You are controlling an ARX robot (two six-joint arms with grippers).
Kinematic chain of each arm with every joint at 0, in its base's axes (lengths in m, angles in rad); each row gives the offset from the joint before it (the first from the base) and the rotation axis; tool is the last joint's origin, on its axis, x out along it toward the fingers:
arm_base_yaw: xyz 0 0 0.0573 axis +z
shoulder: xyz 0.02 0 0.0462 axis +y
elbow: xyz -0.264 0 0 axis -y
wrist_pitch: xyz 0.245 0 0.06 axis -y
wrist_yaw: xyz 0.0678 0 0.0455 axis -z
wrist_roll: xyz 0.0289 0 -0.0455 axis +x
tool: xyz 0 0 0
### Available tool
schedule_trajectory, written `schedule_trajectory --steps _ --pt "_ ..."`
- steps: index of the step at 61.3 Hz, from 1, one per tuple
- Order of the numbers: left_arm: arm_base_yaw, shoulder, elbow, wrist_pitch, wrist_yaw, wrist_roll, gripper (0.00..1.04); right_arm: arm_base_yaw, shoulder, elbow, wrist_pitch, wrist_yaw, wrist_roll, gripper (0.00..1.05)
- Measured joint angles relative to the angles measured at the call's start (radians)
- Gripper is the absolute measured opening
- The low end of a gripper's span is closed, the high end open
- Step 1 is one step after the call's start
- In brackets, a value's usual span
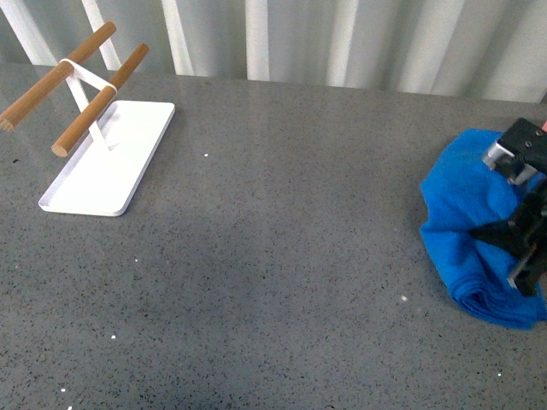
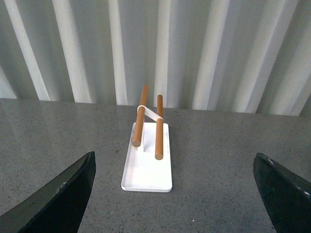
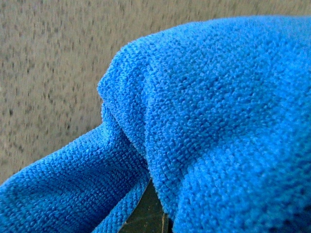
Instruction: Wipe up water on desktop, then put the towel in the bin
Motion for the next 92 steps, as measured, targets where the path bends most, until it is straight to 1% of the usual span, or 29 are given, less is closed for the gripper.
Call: schedule_trajectory --steps 5,12,19,26,36,42,55,60,67,73,81,92 --pt "0.0 0.0 0.0 0.0 0.0 0.0 0.98 0.031 -0.013 0.051 0.0 0.022 0.019 0.05" --pt "0.0 0.0 0.0 0.0 0.0 0.0 0.98 0.043 -0.045 0.092 -0.001 0.045 0.04 0.05" --pt "0.0 0.0 0.0 0.0 0.0 0.0 0.98 0.038 -0.105 0.136 -0.017 0.06 0.058 0.05" --pt "0.0 0.0 0.0 0.0 0.0 0.0 0.98 0.013 -0.183 0.178 -0.033 0.064 0.079 0.05" --pt "0.0 0.0 0.0 0.0 0.0 0.0 0.98 -0.051 -0.306 0.223 -0.061 0.066 0.099 0.05" --pt "0.0 0.0 0.0 0.0 0.0 0.0 0.98 -0.105 -0.374 0.227 -0.072 0.067 0.11 0.05" --pt "0.0 0.0 0.0 0.0 0.0 0.0 0.98 -0.256 -0.451 0.225 -0.094 0.078 0.117 0.05" --pt "0.0 0.0 0.0 0.0 0.0 0.0 0.98 -0.31 -0.452 0.22 -0.101 0.086 0.116 0.05" --pt "0.0 0.0 0.0 0.0 0.0 0.0 0.98 -0.42 -0.433 0.219 -0.114 0.093 0.116 0.05" --pt "0.0 0.0 0.0 0.0 0.0 0.0 0.98 -0.472 -0.405 0.219 -0.126 0.093 0.116 0.05" --pt "0.0 0.0 0.0 0.0 0.0 0.0 0.98 -0.505 -0.348 0.219 -0.137 0.093 0.117 0.05" --pt "0.0 0.0 0.0 0.0 0.0 0.0 0.98 -0.502 -0.26 0.225 -0.153 0.101 0.116 0.05"
